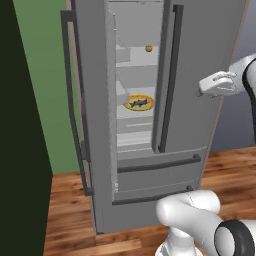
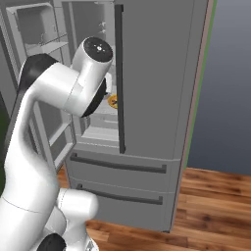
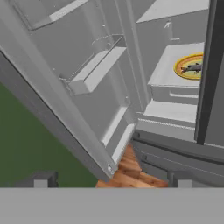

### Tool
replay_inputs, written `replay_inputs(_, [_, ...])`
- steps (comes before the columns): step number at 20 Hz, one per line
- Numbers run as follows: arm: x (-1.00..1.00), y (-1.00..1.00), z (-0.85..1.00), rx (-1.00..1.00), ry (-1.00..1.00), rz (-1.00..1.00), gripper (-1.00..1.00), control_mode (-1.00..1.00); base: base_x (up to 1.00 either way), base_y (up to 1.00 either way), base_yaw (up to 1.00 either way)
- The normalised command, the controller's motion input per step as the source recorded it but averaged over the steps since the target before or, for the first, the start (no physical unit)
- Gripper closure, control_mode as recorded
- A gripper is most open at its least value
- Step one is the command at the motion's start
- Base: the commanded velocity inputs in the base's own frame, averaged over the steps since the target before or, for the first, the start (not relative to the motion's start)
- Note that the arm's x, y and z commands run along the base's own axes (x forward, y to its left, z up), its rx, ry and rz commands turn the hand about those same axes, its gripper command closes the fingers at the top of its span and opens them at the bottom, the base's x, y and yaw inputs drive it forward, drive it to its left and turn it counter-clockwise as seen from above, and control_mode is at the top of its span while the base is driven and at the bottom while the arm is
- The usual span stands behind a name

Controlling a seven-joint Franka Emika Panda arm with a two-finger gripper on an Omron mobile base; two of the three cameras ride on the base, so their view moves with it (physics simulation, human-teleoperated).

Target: Retrieve the fish from the fridge and place it on the saucepan with marinade on the stove.

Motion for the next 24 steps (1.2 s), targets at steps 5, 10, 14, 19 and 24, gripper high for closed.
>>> replay_inputs(5, [0.29, 0.00, -0.07, -0.15, -0.03, 0.00, -1.00, -1.00, 0.00, 0.00, 0.00])
replay_inputs(10, [0.21, -0.25, -0.14, -0.13, -0.14, -0.03, -1.00, -1.00, 0.00, 0.00, 0.00])
replay_inputs(14, [0.18, -0.24, -0.33, -0.13, -0.23, -0.06, -1.00, -1.00, 0.00, 0.00, 0.00])
replay_inputs(19, [0.10, 0.00, -0.11, -0.03, -0.02, -0.02, -1.00, -1.00, 0.00, 0.00, 0.00])
replay_inputs(24, [0.24, 0.00, 0.00, 0.05, 0.00, -0.02, -1.00, -1.00, 0.00, 0.00, 0.00])
